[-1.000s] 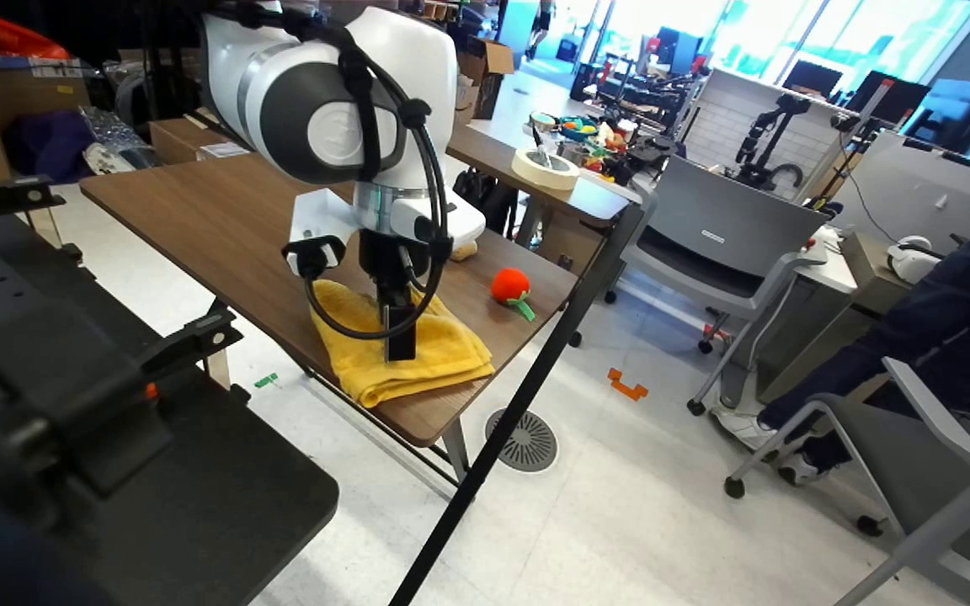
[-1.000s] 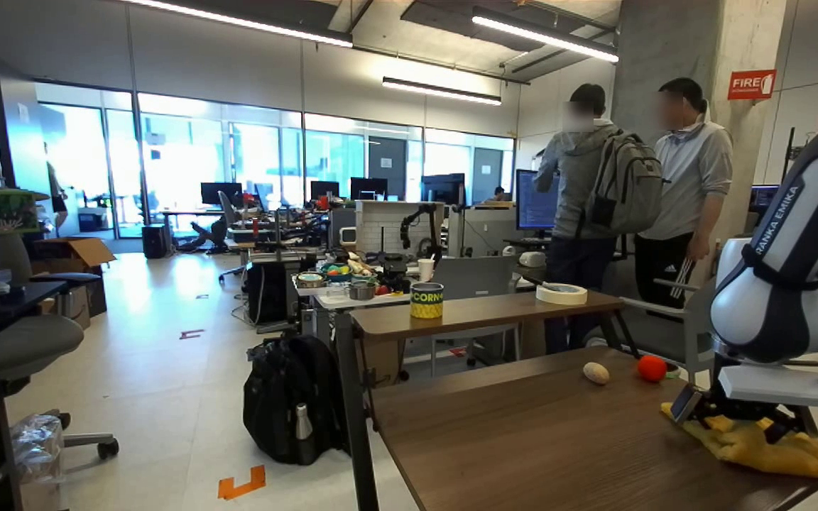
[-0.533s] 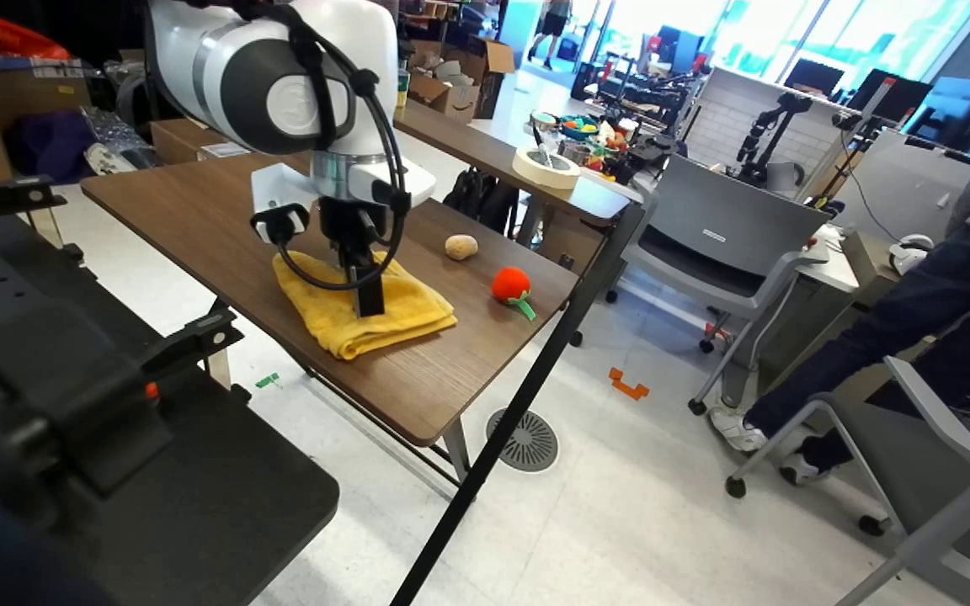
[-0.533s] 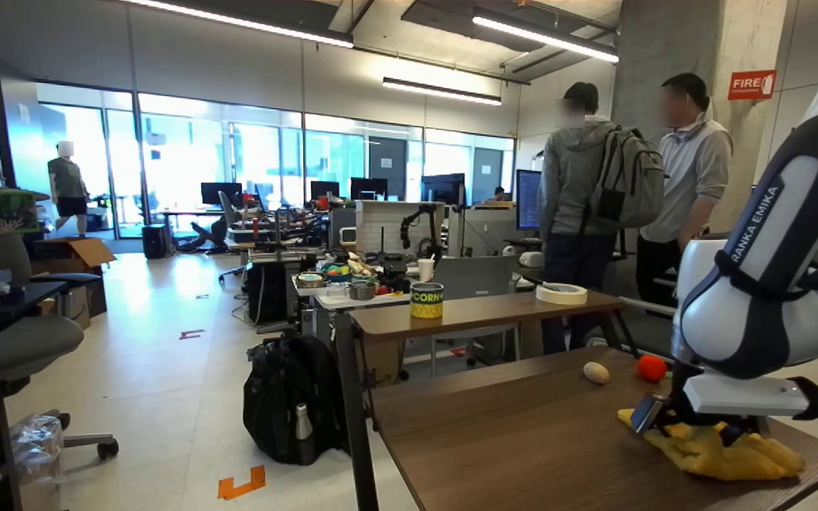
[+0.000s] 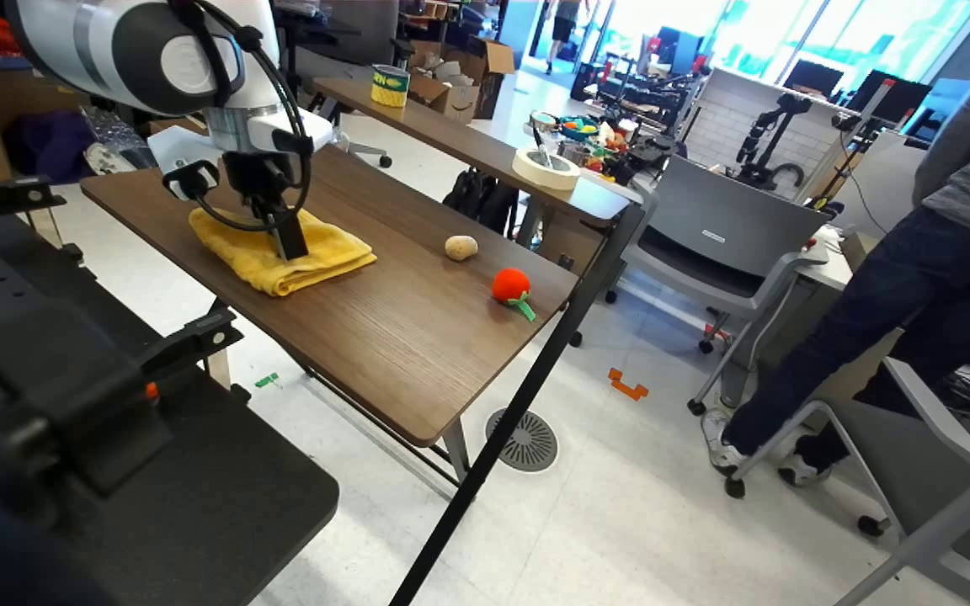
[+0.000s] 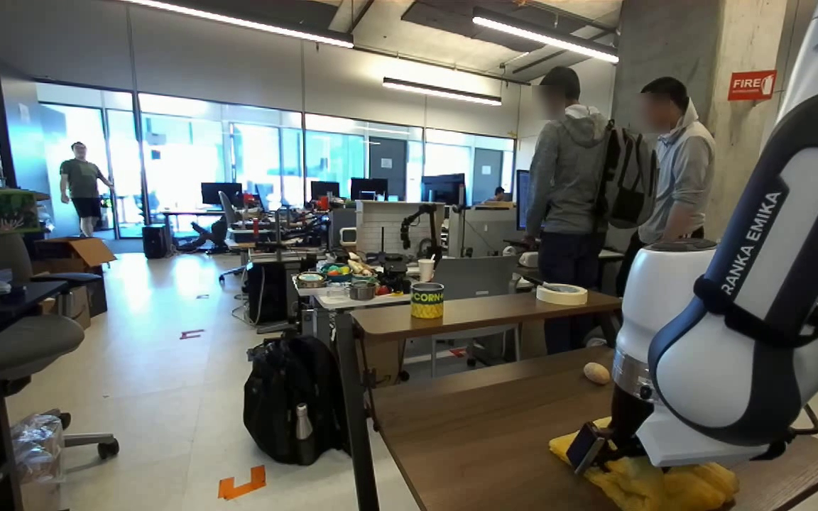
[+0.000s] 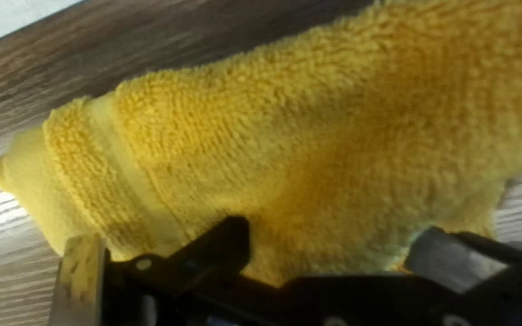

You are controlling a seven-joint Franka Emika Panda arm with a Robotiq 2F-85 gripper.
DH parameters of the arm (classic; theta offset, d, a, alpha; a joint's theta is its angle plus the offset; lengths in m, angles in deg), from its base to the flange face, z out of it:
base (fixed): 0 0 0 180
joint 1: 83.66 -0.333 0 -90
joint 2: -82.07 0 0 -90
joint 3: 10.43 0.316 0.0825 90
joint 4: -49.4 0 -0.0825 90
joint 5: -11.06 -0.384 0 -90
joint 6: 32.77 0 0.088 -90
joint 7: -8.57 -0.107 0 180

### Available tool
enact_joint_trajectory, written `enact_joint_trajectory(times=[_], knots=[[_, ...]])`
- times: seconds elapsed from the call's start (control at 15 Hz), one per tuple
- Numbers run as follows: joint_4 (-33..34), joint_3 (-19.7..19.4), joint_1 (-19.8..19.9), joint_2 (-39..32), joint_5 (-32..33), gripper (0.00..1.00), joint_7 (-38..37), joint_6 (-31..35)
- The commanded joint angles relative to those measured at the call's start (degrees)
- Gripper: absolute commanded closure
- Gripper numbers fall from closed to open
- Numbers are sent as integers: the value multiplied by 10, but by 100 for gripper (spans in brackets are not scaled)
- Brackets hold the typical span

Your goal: Use the towel to clean the table and move the toys to the left

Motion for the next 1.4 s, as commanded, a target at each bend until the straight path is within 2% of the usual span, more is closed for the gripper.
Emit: enact_joint_trajectory(times=[0.0, 0.33, 0.53, 0.6, 0.67, 0.8, 0.93, 1.13, 1.33], knots=[[11, -30, -2, -33, -2, 0, 1, 49], [71, -69, 96, -64, -36, 0, -10, -14], [126, -65, 191, -90, -32, 0, 2, -55], [113, -62, 195, -73, -24, 0, 9, -59], [128, -53, 215, -81, -22, 0, 17, -60], [107, -44, 208, -66, -12, 0, 32, -39], [73, -39, 177, -50, -3, 0, 38, -3], [25, -33, 110, -35, 6, 0, 50, 58], [-23, -37, 21, -17, 5, 0, 58, 87]])
